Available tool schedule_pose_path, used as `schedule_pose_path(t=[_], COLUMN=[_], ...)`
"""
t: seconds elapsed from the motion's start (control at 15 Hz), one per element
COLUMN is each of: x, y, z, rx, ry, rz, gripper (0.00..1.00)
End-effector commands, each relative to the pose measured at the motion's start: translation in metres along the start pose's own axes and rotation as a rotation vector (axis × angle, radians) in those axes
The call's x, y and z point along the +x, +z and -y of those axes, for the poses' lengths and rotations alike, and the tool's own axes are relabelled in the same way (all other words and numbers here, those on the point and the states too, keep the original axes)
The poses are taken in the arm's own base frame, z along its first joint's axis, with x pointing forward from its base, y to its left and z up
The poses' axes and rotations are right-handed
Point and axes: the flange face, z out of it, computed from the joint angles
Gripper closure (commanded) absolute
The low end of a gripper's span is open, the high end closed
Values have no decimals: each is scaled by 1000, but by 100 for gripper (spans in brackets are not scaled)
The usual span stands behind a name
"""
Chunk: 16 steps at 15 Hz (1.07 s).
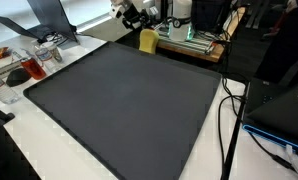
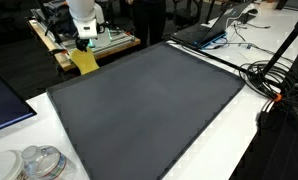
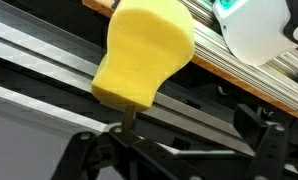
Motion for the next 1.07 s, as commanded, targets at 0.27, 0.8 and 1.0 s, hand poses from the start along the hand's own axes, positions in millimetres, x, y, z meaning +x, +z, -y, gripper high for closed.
schedule_pose_path(t=[0.27,0.8,1.0], x=[-32,-114,-133], y=[15,60,80], z=[-64,-171,-199], rx=[146,350,447], ry=[58,348,454], rz=[-74,-151,-162], gripper=[0,0,0])
